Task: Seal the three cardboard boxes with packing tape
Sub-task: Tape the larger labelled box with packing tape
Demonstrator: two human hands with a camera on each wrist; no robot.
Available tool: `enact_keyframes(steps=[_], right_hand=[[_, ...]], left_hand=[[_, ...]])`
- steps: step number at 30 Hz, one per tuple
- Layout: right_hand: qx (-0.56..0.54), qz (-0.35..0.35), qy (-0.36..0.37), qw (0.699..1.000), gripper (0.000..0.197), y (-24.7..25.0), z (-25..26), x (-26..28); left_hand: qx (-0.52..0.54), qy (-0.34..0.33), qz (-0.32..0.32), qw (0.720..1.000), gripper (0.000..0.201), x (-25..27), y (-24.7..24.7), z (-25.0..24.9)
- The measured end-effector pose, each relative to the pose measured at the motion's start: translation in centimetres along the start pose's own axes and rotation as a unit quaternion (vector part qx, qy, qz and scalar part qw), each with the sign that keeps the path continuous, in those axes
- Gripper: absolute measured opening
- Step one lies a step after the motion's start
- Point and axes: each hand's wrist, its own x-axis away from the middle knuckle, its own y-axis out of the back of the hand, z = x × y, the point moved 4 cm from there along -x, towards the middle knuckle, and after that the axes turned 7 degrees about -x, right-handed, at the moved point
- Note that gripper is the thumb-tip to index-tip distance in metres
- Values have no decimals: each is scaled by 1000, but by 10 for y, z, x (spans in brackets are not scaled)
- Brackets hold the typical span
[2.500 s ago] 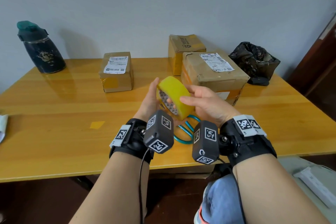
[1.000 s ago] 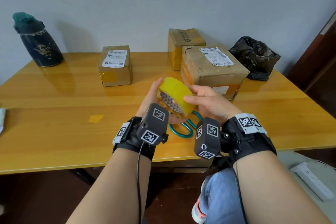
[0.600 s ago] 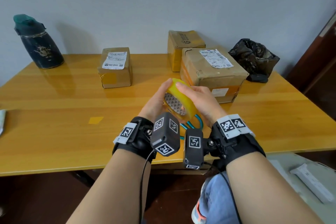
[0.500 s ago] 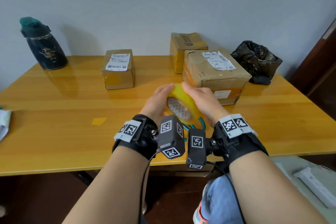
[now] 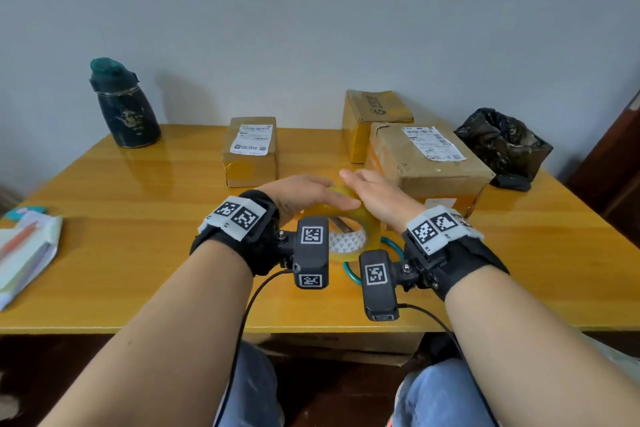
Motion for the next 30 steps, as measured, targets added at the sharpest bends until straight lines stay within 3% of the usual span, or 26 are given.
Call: enact_keyframes(steps=[2,4,6,9,11,13,15,18,21,23,26,30], right_hand=[[-43,15,3,999,51,-1,3,-1],[-115,41,-16,992,67,-1,2,-2],[-190,89,-52,976,71,-4,-1,0],[-296,162,-90,937,51,-10,-5,6],[-329,187,-91,921,51,-11,-15,7],[-354,180,-103,912,57,-9,-21,7],[-346,141,-129,918,45,-6,-18,8],[-317,120,-104,935,35,-5,-7,3],[-302,80,-85,946,42,-1,8,2],[-305,76,-89,945,45,2,11,3],[-333,85,-98,934,46,6,6,8],[-379,105,-104,913,47,5,-13,14]], left_hand=[[33,-41,11,999,30,9,5,-3],[84,-48,4,995,10,19,11,-1],[142,-44,0,989,11,22,15,8],[225,-38,-20,973,29,26,18,21],[264,-19,-46,963,25,29,18,26],[275,5,-77,958,26,29,17,28],[270,50,-89,957,36,30,14,23],[241,94,-103,960,46,32,10,9],[236,80,-118,961,55,29,12,2],[246,71,-111,960,46,28,14,1],[251,63,-111,960,42,24,16,3],[253,58,-99,961,57,18,15,10]])
